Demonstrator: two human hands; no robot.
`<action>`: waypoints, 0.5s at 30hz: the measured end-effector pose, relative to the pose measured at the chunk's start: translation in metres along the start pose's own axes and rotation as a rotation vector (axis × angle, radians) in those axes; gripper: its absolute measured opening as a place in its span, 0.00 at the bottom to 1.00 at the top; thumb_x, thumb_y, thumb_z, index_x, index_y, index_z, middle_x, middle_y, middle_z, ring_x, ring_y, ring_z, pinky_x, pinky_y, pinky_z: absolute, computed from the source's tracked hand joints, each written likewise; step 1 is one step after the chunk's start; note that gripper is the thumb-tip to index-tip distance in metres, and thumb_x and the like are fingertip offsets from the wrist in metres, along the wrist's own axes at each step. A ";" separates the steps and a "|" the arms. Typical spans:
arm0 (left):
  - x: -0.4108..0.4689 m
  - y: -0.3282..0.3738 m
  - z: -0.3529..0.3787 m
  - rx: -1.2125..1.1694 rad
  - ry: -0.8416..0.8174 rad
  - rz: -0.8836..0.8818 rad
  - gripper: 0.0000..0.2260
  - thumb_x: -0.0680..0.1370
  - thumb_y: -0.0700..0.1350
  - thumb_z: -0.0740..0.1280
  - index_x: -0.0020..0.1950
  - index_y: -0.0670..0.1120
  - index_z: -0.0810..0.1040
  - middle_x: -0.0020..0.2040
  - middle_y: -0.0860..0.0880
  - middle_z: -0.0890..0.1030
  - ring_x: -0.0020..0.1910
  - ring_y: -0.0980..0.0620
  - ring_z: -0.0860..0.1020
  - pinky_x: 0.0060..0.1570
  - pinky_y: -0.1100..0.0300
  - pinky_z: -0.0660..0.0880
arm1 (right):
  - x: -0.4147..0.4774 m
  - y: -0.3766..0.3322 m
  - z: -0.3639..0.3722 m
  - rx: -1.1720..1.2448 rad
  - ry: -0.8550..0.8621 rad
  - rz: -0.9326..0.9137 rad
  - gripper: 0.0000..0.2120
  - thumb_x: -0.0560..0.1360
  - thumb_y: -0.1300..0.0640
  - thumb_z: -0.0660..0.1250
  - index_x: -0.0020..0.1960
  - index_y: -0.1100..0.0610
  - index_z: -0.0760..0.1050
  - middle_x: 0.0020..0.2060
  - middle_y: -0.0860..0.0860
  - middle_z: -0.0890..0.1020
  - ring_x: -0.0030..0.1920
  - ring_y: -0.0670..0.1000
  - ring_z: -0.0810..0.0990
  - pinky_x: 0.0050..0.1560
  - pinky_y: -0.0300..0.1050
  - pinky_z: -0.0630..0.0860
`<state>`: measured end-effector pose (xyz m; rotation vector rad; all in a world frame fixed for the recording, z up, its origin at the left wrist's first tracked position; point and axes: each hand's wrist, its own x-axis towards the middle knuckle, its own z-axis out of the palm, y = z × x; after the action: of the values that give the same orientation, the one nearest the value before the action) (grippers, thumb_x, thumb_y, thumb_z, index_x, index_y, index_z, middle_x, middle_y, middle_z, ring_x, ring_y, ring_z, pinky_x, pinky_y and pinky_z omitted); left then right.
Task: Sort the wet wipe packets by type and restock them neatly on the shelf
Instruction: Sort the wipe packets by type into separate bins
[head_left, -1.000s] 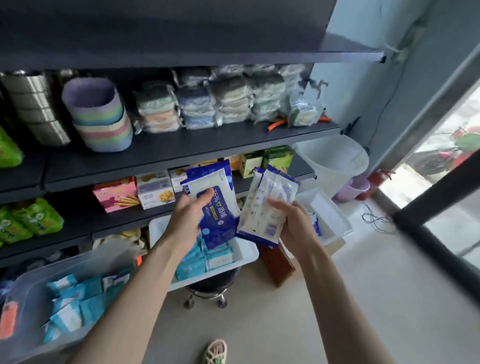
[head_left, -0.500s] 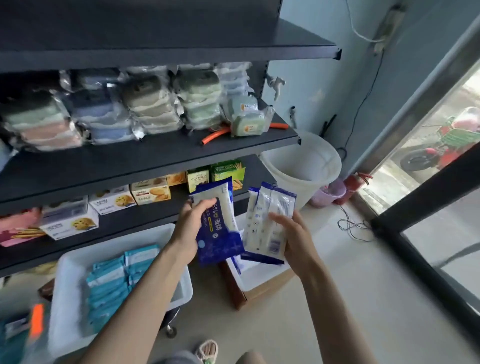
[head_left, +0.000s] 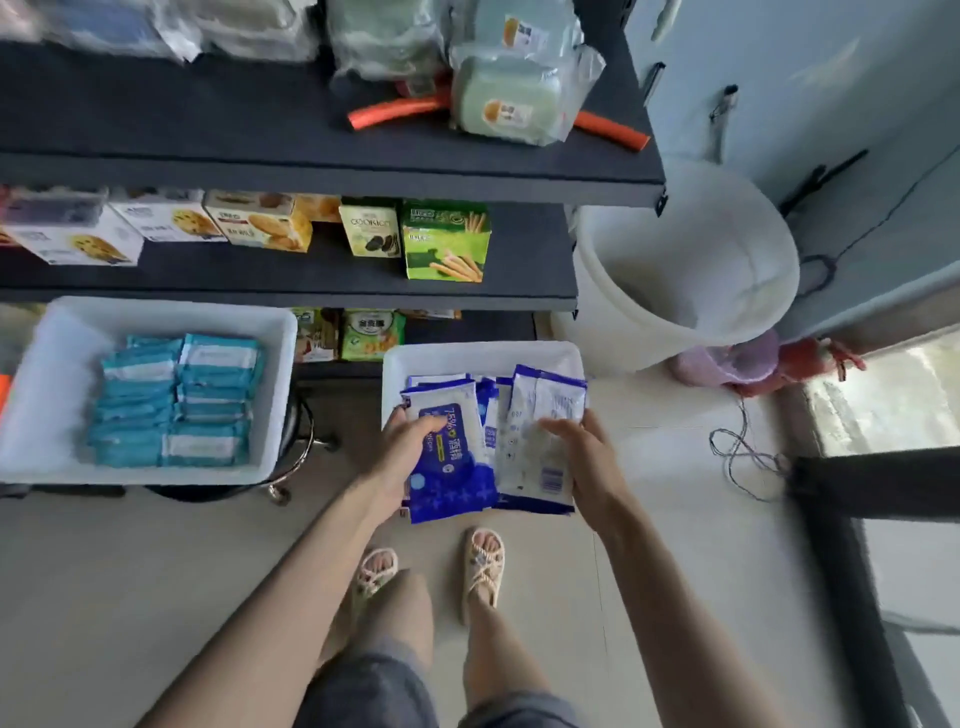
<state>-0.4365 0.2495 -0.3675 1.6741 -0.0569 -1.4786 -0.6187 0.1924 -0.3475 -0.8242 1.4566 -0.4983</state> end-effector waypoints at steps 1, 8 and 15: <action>0.009 -0.009 0.003 0.009 0.018 -0.024 0.06 0.77 0.40 0.66 0.51 0.46 0.70 0.45 0.44 0.81 0.39 0.49 0.80 0.39 0.55 0.78 | 0.013 0.005 -0.004 -0.040 -0.027 0.013 0.12 0.75 0.59 0.65 0.58 0.53 0.69 0.53 0.55 0.80 0.50 0.57 0.81 0.47 0.53 0.80; 0.101 -0.062 0.010 0.289 -0.048 -0.003 0.15 0.79 0.40 0.64 0.65 0.49 0.67 0.55 0.49 0.78 0.45 0.53 0.78 0.38 0.59 0.75 | 0.124 0.064 -0.002 -0.397 -0.122 -0.031 0.11 0.77 0.59 0.65 0.55 0.61 0.68 0.51 0.59 0.78 0.47 0.58 0.80 0.39 0.48 0.78; 0.236 -0.117 0.010 0.728 0.055 0.168 0.20 0.72 0.43 0.73 0.61 0.45 0.72 0.53 0.51 0.77 0.49 0.49 0.76 0.46 0.58 0.73 | 0.253 0.144 0.003 -0.769 -0.121 -0.085 0.16 0.77 0.63 0.63 0.64 0.59 0.70 0.55 0.58 0.79 0.52 0.60 0.77 0.44 0.41 0.67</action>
<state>-0.4339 0.1853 -0.6238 2.2066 -0.7646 -1.3605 -0.6202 0.0968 -0.6225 -1.4946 1.5081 0.0777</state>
